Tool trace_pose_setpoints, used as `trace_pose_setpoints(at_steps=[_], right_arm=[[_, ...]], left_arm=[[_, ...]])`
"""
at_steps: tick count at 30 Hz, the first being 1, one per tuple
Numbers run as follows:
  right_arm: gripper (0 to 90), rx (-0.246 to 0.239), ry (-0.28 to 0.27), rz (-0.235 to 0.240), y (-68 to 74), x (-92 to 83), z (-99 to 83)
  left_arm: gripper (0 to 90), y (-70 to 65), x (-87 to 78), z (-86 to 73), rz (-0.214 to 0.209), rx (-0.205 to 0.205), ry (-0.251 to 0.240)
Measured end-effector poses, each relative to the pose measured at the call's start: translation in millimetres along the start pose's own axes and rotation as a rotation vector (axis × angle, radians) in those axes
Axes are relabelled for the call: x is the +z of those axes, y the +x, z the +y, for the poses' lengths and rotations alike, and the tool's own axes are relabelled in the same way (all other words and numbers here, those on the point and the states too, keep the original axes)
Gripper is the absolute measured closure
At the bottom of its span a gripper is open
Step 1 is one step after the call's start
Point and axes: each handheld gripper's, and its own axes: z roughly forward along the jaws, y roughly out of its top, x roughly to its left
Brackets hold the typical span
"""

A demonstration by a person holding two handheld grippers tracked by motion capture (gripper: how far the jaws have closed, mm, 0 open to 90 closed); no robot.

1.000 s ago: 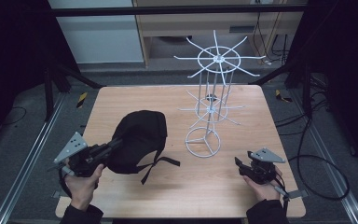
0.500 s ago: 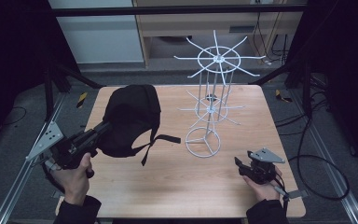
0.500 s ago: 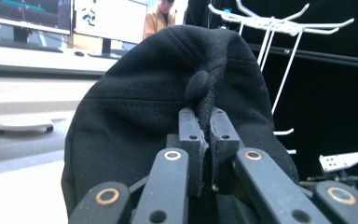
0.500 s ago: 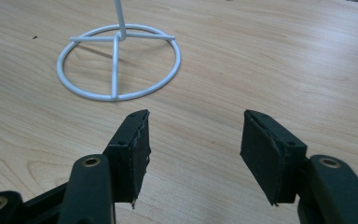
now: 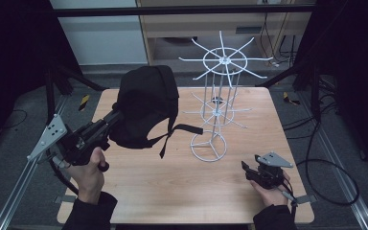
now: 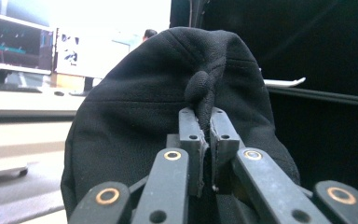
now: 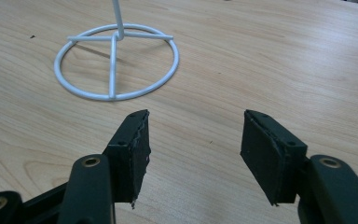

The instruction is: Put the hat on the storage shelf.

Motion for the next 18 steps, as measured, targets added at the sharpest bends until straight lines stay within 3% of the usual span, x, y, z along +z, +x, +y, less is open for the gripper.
trace_pose_setpoints(at_steps=[8, 18], right_arm=[[41.7, -0.001, -0.001, -0.003, -0.1, 0.3, -0.1], [41.6, 0.0, -0.002, -0.001, -0.3, 0.3, -0.2]], left_arm=[[85.6, -14.6, 7.0, 15.7, -0.045, 0.02, -0.028], [85.6, -28.5, 27.7, 21.0, -0.09, 0.027, -0.004]])
